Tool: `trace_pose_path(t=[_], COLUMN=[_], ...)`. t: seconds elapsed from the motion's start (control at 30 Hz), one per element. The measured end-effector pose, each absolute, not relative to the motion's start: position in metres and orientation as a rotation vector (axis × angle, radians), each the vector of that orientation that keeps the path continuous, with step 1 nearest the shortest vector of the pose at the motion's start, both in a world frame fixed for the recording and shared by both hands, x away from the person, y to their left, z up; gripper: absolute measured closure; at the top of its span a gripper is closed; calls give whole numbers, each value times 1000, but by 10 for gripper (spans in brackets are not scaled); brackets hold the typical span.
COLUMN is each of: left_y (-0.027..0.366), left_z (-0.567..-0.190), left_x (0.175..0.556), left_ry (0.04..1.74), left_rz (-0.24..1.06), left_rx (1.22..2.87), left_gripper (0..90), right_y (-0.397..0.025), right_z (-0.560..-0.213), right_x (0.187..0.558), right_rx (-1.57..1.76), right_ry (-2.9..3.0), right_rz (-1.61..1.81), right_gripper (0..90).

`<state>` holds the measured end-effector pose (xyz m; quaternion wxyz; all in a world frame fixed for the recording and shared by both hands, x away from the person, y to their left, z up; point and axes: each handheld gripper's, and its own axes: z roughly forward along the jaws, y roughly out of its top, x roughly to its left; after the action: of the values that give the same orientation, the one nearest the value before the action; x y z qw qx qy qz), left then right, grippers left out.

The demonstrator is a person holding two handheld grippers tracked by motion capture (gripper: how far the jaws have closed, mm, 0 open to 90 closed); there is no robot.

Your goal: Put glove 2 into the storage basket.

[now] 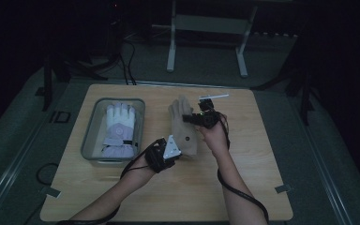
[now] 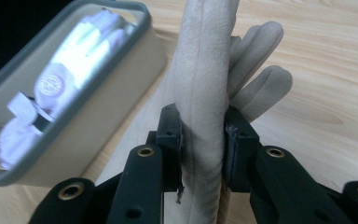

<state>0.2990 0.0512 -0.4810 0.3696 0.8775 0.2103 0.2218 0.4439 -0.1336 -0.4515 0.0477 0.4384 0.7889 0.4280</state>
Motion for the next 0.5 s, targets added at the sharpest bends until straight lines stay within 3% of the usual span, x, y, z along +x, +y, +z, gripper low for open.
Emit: trace_pose_path(t=[0.5], left_y=[85], left_z=[-456], left_x=[292], left_ry=[562], left_rz=[658], left_rx=[2249], left_gripper=[821], right_y=[-95], right_z=[-418], right_x=[444], right_rx=[1242], right_ry=[2420], right_rz=[1362], right_gripper=[720])
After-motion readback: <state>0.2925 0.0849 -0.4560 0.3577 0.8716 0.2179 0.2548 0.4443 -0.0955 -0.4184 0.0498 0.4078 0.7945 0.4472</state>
